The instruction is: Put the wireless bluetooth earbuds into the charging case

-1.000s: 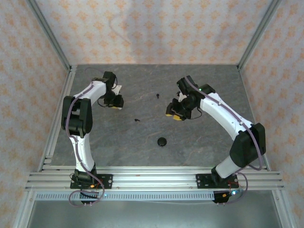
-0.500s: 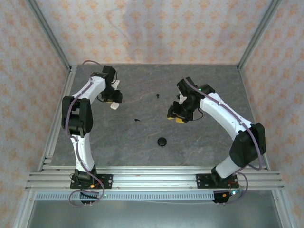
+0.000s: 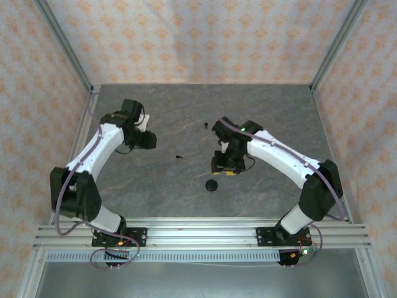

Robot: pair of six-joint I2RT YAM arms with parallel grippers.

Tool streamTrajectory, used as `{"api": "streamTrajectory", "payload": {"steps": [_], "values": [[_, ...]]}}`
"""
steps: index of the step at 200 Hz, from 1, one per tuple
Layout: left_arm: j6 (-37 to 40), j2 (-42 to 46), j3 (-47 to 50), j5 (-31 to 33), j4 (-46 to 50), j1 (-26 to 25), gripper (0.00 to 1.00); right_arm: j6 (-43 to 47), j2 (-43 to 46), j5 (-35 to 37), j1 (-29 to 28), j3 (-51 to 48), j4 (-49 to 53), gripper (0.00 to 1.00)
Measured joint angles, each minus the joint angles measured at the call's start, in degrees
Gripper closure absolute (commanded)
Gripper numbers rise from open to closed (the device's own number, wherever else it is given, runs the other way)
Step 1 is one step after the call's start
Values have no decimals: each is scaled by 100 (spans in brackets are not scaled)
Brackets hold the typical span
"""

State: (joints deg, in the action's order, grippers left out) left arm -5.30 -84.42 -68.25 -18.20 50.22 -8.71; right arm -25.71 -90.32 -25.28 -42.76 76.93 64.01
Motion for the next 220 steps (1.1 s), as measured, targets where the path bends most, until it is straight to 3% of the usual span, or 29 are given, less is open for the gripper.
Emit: {"api": "streamTrajectory", "payload": {"steps": [27,61,95,123,153,170,187,220], "values": [[-420,828,1005,-212,-162,-758,53,-192,-203,144,-505,-15,-9,49],[-1189,1626,2050,-234,-654,-2048,53,-400,-337,459,-531,-107,-133,44],[-2002,2177,2535,-35,-988,-2822,52,-446,-584,485,-531,-212,-389,40],[-2444,2437,2966,227,-1416,-2962,51,-140,-1064,496,-518,-203,-538,38],[-2798,2111,3062,514,-1725,-2962,51,411,-1600,645,-459,-105,-483,35],[-2966,1930,3058,557,-1952,-2962,51,640,-1670,719,-385,-90,-459,32],[-3029,1738,2997,577,-2050,-2983,51,765,-1670,680,-299,-90,-461,23],[-3025,1241,2671,581,-2087,-2983,51,885,-1672,400,-251,-92,-560,23]]}}
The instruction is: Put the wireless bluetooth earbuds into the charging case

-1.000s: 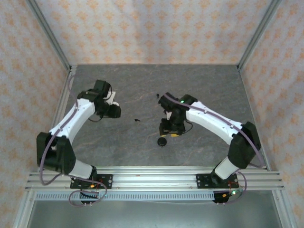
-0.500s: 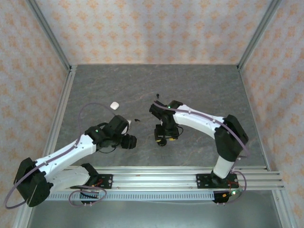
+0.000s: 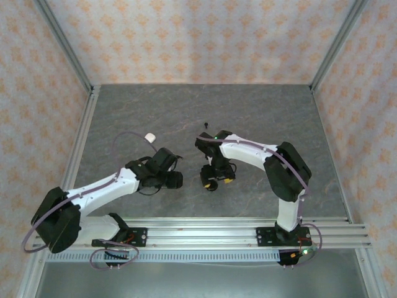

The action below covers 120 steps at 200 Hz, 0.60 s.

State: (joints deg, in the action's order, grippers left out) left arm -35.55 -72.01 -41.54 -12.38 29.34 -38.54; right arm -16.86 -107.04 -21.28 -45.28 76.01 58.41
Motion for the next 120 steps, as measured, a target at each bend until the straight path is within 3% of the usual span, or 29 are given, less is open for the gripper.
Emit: {"api": "streamTrajectory", "payload": {"steps": [70,120], "values": [[-7,-280,-225,2,-46,-155,51,-111,-243,-389,-7,-48,-339,22],[-48,-33,-203,98,-50,-162,51,-304,-616,-271,-28,142,-219,35]]}}
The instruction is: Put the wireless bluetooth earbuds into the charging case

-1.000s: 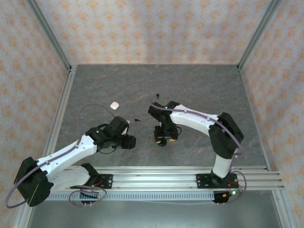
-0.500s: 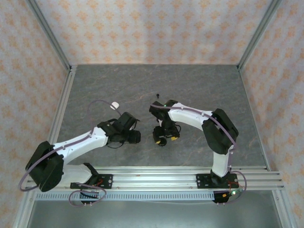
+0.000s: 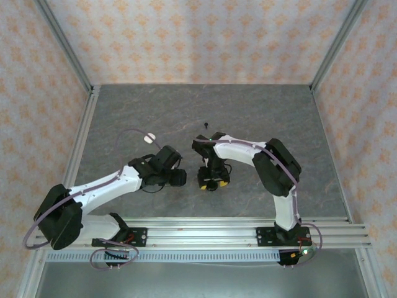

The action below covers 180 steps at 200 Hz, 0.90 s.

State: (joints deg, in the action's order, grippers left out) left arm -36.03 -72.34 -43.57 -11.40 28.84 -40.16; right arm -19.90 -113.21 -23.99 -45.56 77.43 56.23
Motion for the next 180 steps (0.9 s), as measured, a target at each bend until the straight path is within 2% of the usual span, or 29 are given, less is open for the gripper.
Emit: {"api": "streamTrajectory", "payload": {"steps": [36,72,106,146,180], "values": [[0,149,68,37,-22,0,51,-295,-11,105,17,-4,35,49],[52,400,107,201,-129,0,51,-728,118,-50,74,-153,-125,56],[278,1062,334,354,-636,-26,51,-1255,514,-334,208,-446,-404,57],[612,1956,800,474,-1742,-35,49,-2009,1537,-577,496,-468,-699,58],[767,2061,925,444,-2691,-42,48,-2538,2256,-608,586,-282,-804,58]]}}
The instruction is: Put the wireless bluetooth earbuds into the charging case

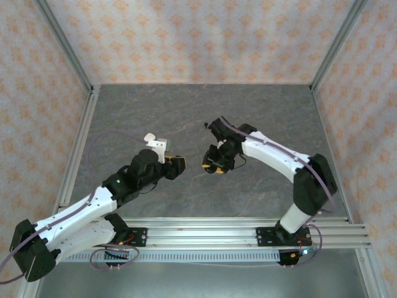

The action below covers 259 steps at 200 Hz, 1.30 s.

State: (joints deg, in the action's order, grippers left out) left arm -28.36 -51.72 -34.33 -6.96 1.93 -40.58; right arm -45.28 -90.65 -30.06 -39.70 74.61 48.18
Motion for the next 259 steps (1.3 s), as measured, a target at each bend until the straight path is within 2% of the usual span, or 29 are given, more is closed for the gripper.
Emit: {"api": "streamTrajectory", "payload": {"steps": [51,97,136,222,259], "values": [[149,-417,-2,-188,-1239,-144,48,-931,544,2,0,192,-358,58],[127,-437,177,-216,-2159,-144,48,-1475,579,9,0,584,-479,58],[28,-852,216,-568,-2629,-144,48,-1742,592,0,0,636,-647,58],[-374,-1486,-96,-813,-3139,-144,57,-2033,892,-103,2,634,-776,58],[-535,-1558,-157,-946,-3368,-162,67,-2146,1141,-101,17,468,-944,58]]}}
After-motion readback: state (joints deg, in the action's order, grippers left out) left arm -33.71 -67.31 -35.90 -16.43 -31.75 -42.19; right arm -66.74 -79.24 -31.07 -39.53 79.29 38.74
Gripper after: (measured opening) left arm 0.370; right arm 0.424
